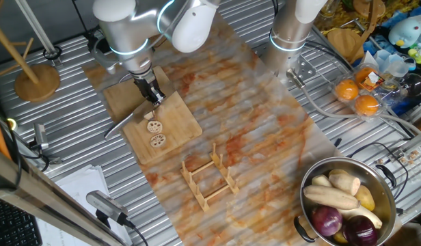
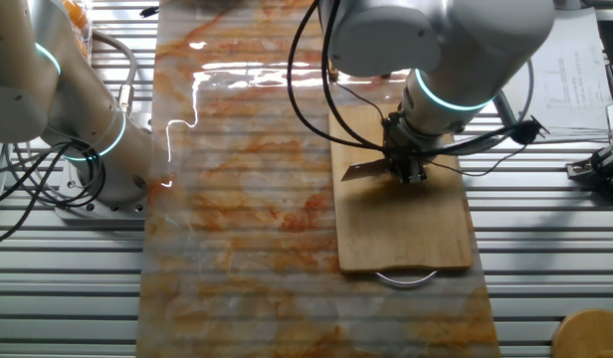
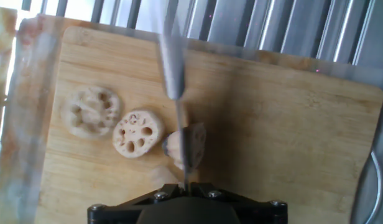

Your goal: Slice the lotus root

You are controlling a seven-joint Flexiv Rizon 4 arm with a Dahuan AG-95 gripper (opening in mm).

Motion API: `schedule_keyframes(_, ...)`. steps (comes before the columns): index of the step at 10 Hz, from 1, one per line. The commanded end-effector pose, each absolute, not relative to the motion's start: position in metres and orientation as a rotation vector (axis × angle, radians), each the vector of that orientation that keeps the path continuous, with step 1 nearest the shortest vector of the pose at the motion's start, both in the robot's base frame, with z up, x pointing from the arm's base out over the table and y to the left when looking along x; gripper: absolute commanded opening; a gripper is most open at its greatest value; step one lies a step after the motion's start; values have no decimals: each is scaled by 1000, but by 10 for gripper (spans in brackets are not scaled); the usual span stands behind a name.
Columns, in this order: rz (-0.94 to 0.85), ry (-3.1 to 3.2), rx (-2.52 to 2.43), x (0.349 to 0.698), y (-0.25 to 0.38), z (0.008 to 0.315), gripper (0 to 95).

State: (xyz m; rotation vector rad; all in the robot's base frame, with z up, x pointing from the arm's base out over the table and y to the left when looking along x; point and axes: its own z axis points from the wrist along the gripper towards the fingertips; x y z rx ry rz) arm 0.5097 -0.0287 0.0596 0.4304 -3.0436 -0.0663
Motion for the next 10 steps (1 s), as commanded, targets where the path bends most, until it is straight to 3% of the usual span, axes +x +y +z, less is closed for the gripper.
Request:
schedule_keyframes(1,-65,-3026,492,509,-28,59,0)
schedule_keyframes(10,-100,-3068,423,515,-25,66,0)
